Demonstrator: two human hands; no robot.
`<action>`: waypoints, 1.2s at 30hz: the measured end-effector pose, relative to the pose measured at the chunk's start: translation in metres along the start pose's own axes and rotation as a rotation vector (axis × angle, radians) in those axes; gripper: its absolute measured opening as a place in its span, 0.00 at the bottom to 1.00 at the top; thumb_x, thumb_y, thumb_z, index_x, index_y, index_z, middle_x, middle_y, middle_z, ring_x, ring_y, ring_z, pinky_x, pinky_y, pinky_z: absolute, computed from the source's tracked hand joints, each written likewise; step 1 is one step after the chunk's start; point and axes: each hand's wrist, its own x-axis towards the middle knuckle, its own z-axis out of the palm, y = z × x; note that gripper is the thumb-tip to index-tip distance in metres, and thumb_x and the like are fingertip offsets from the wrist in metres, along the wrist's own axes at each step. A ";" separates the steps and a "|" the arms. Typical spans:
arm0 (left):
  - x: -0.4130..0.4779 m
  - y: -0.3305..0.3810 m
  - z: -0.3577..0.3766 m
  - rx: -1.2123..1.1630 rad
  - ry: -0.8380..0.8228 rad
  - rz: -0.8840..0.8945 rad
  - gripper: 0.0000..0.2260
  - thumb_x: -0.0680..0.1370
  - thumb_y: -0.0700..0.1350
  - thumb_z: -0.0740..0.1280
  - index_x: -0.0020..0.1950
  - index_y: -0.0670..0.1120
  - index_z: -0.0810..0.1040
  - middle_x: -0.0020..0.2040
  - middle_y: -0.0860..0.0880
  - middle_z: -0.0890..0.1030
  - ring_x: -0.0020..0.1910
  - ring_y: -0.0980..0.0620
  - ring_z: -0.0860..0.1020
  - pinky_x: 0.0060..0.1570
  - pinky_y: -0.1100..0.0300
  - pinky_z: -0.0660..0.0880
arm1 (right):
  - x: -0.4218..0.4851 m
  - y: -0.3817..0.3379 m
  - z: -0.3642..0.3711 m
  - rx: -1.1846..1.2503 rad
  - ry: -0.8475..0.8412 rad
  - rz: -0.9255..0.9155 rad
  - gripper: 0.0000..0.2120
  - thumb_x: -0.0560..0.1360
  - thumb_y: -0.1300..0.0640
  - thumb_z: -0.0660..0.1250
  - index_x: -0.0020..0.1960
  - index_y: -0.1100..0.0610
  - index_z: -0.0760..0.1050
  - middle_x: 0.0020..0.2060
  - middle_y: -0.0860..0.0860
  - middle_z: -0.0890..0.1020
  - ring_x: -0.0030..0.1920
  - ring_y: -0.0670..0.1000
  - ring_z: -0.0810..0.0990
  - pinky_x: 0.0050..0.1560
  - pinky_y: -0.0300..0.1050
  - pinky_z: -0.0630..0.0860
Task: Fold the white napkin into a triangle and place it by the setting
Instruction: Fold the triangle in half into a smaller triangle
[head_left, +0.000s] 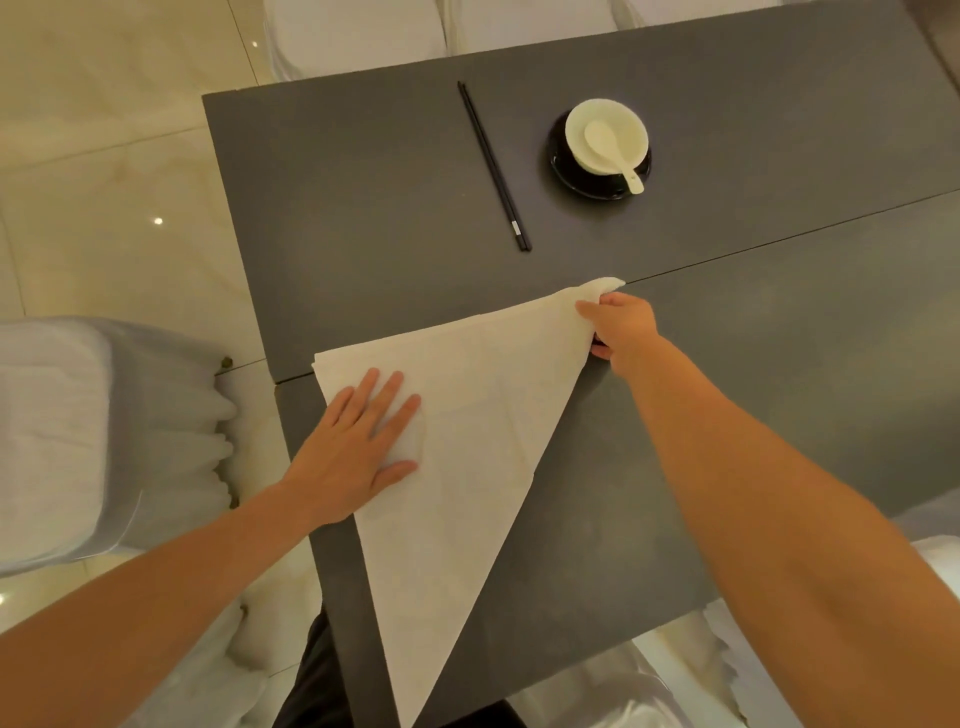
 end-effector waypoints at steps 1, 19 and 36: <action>0.000 -0.001 0.000 -0.002 -0.001 0.001 0.34 0.80 0.67 0.46 0.80 0.49 0.47 0.81 0.44 0.47 0.79 0.41 0.43 0.76 0.42 0.50 | -0.001 -0.003 0.000 0.046 0.009 0.010 0.06 0.74 0.63 0.68 0.48 0.64 0.74 0.46 0.62 0.80 0.48 0.59 0.81 0.46 0.53 0.79; 0.003 -0.007 -0.031 -0.174 0.008 -0.147 0.34 0.82 0.57 0.57 0.79 0.41 0.48 0.81 0.45 0.48 0.80 0.47 0.50 0.76 0.53 0.51 | -0.154 -0.013 -0.044 0.232 -0.166 -0.494 0.07 0.75 0.64 0.66 0.44 0.52 0.78 0.41 0.49 0.83 0.42 0.49 0.80 0.45 0.44 0.76; 0.013 0.014 -0.053 -1.798 0.103 -0.963 0.17 0.80 0.55 0.62 0.57 0.42 0.75 0.52 0.44 0.82 0.51 0.44 0.81 0.50 0.50 0.77 | -0.280 0.180 0.016 -0.577 -0.513 -0.892 0.07 0.78 0.57 0.63 0.52 0.47 0.75 0.57 0.42 0.81 0.70 0.45 0.67 0.75 0.47 0.50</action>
